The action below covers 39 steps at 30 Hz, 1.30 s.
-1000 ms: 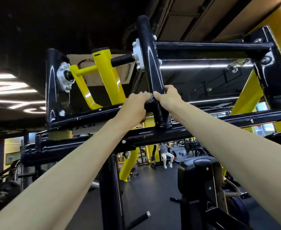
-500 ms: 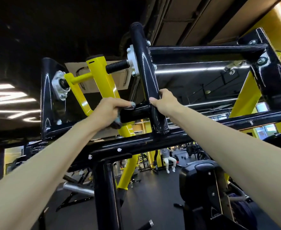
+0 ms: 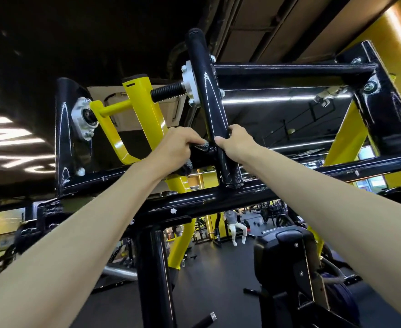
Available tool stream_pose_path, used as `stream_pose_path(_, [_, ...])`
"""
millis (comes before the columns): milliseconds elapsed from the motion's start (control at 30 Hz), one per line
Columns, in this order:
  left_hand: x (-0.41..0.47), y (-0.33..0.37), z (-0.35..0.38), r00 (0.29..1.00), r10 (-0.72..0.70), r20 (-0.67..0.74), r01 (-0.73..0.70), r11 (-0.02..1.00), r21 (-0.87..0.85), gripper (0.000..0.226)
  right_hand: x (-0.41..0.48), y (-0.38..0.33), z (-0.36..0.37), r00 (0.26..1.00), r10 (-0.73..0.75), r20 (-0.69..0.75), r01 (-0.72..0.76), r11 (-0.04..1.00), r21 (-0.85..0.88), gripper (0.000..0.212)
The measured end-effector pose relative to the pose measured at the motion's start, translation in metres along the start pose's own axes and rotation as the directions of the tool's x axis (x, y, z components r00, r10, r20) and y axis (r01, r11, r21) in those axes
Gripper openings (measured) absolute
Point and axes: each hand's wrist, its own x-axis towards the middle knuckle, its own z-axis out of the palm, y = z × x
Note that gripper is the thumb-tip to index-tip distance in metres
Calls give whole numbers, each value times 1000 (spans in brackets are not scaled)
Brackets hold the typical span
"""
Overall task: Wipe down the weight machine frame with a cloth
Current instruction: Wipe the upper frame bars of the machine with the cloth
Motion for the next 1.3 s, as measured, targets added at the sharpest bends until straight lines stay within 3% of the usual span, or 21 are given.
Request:
stream_pose_path(467, [-14,-13,-4,998,56,-6,-56,998,14,43,0,-2,4,1000,4,6,-4,998,-63,47])
stream_pose_path(567, [-3,-5,1,1000,8,15,-8,1000,7,41,1,-1,4,1000,1,8,0,998,-65,44])
stream_pose_path(767, [-18,-10,-3,996,48,69,-56,992,116,45,1,-1,5,1000,0,15,0,999,-49,45])
stream_pose_path(833, [-9,-7,-5,990,-56,129,23,969,246,47,0,1,7,1000,7,18,-6,999,-49,47])
stream_pose_path(900, [-1,3,-4,964,-175,202,82,913,400,51,2,3,5,1000,14,24,-12,995,-97,47])
stream_pose_path(1033, [-18,14,2,983,-46,177,-15,945,327,66,6,3,2,998,-34,-52,17,953,-302,55])
stream_pose_path(1100, [-27,5,-1,977,-57,203,-27,922,387,76,-5,-2,7,972,-181,-150,92,880,-466,71])
stream_pose_path(1133, [-29,-5,-4,970,-117,212,14,901,433,75,-10,-3,10,931,-325,-164,167,781,-602,78])
stream_pose_path(1200, [-34,-29,-18,947,-256,192,115,832,542,60,-19,-2,9,814,-580,26,363,475,-801,83])
stream_pose_path(1233, [-37,-37,-25,930,-326,172,157,773,615,49,-21,-1,7,766,-621,166,454,339,-824,81])
stream_pose_path(1300, [-39,-39,-30,879,-453,148,240,689,684,34,-22,2,3,745,-574,340,542,224,-810,69])
